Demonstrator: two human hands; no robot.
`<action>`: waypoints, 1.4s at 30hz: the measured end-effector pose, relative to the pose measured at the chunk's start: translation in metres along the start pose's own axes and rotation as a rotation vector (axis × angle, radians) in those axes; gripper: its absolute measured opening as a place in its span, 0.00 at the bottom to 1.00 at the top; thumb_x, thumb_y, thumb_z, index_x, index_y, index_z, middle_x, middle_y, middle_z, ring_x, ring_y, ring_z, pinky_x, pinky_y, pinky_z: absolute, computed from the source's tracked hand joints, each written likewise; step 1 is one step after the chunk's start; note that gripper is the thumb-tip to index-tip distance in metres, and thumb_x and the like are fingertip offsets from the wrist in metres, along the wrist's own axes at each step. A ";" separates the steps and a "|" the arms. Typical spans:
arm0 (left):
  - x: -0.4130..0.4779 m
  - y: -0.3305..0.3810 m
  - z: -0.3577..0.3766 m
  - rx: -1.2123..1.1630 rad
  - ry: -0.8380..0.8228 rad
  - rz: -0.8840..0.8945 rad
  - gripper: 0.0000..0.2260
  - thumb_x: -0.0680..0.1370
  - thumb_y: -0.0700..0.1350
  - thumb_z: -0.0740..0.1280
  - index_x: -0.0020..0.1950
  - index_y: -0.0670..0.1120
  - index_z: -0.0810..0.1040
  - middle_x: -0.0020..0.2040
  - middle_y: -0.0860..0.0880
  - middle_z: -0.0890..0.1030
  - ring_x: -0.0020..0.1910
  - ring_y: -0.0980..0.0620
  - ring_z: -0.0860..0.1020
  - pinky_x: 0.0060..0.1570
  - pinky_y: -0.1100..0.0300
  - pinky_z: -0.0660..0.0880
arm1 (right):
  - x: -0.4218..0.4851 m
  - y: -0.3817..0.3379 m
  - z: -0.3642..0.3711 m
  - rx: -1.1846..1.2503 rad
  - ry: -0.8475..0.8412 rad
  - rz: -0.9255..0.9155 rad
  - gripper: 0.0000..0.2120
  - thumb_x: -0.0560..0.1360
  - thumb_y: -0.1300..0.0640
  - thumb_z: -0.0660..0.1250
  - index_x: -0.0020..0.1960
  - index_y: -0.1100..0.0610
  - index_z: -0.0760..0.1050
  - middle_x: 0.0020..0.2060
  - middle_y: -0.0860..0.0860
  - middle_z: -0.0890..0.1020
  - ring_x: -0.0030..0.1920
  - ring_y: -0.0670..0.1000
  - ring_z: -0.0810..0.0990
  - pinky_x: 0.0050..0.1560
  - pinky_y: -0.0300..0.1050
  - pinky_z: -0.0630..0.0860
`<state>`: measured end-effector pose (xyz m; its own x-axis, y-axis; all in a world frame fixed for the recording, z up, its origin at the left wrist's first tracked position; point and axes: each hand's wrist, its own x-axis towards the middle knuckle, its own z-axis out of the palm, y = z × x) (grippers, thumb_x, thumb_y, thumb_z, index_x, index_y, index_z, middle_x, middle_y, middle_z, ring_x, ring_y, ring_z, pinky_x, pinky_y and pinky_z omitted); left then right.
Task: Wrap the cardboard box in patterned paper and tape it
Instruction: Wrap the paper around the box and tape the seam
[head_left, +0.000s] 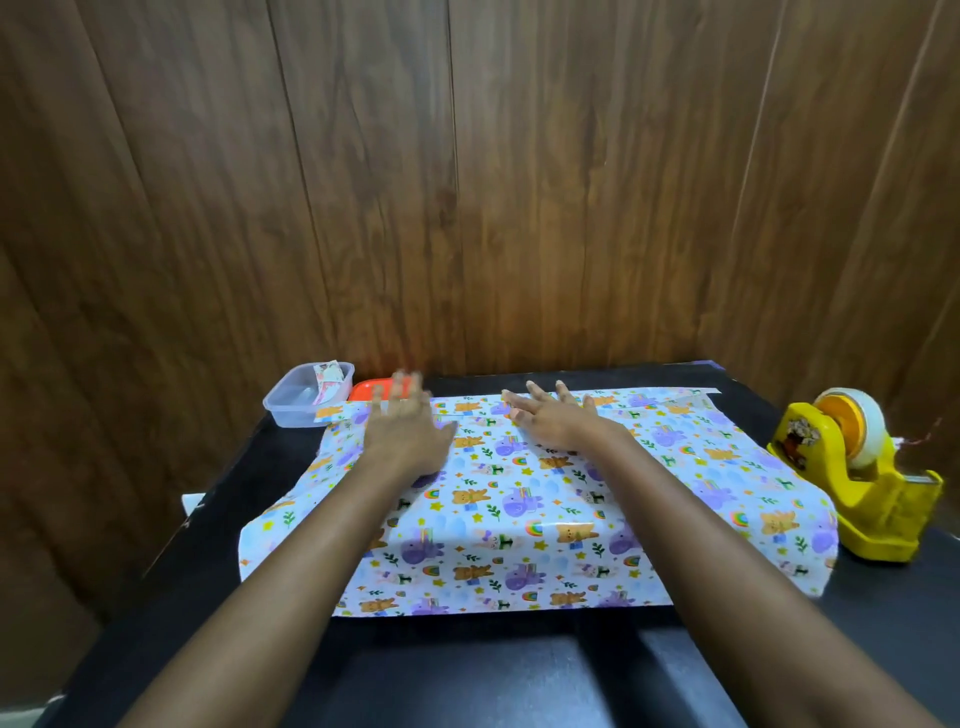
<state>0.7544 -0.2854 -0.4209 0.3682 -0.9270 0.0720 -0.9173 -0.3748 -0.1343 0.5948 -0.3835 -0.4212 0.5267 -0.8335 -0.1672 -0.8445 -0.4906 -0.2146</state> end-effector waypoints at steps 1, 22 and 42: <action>0.003 0.009 -0.001 -0.025 -0.008 0.100 0.28 0.82 0.58 0.44 0.77 0.44 0.46 0.78 0.47 0.41 0.76 0.49 0.38 0.72 0.49 0.37 | 0.000 0.000 0.000 -0.001 0.001 -0.002 0.22 0.83 0.45 0.42 0.75 0.38 0.44 0.77 0.45 0.42 0.76 0.56 0.37 0.71 0.63 0.38; 0.001 0.031 -0.002 -0.222 -0.151 0.198 0.24 0.82 0.55 0.46 0.77 0.54 0.47 0.78 0.49 0.43 0.76 0.44 0.43 0.71 0.41 0.43 | -0.060 0.006 0.005 -0.004 -0.056 -0.258 0.28 0.79 0.38 0.50 0.77 0.44 0.49 0.77 0.45 0.45 0.76 0.50 0.38 0.72 0.64 0.38; 0.001 0.026 0.000 -0.471 -0.195 0.155 0.22 0.82 0.56 0.44 0.77 0.56 0.51 0.78 0.53 0.45 0.76 0.51 0.41 0.72 0.47 0.36 | -0.120 -0.065 0.051 -0.323 0.105 -0.342 0.40 0.77 0.47 0.62 0.77 0.61 0.42 0.77 0.59 0.43 0.77 0.57 0.43 0.73 0.62 0.45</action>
<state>0.7307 -0.2958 -0.4242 0.2027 -0.9736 -0.1046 -0.9154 -0.2263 0.3328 0.5911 -0.2391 -0.4364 0.7811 -0.6233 -0.0374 -0.6200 -0.7813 0.0720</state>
